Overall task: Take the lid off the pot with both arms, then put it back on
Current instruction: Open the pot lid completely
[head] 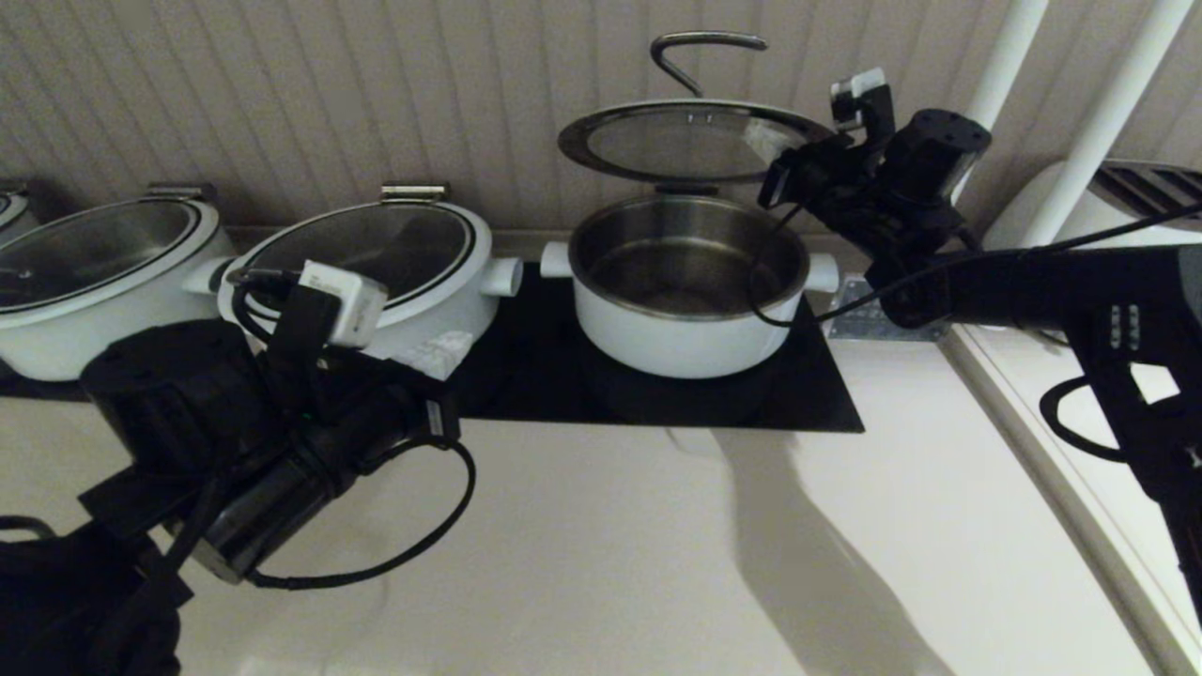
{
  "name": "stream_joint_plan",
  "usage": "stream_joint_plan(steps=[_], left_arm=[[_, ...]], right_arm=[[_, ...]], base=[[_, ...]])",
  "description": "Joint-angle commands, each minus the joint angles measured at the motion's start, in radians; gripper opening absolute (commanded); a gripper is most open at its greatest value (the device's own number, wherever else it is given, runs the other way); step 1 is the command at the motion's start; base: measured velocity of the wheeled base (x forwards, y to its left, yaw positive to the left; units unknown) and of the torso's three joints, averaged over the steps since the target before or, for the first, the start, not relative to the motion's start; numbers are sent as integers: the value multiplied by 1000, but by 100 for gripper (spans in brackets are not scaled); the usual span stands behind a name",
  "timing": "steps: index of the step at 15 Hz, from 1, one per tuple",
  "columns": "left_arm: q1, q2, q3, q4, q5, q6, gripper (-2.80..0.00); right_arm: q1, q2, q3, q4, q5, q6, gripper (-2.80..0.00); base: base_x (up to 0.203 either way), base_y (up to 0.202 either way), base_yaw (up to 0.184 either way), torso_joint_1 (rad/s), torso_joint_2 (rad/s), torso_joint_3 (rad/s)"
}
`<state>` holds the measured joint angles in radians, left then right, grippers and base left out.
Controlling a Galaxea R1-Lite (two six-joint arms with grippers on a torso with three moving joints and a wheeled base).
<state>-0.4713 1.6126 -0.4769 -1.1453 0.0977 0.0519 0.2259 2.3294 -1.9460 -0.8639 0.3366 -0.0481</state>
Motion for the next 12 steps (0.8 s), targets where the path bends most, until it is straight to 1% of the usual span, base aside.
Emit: stream_joint_plan(steps=[1,6,12], left_arm=[[0,3,1,-7,2,0,-280],[1,2,4,-7,2,-1,-280],[3,-17,37,-7,1,0,-280]], right_arm=[[-8,1,-1,-20,1,0,-280],[-21,-5,-1,-47,2,1,-280],[-56,-21,-8,-50,4,2,-280]], base=[[0,0,0,0,0,0],[0,0,0,0,0,0],[0,0,0,0,0,0]])
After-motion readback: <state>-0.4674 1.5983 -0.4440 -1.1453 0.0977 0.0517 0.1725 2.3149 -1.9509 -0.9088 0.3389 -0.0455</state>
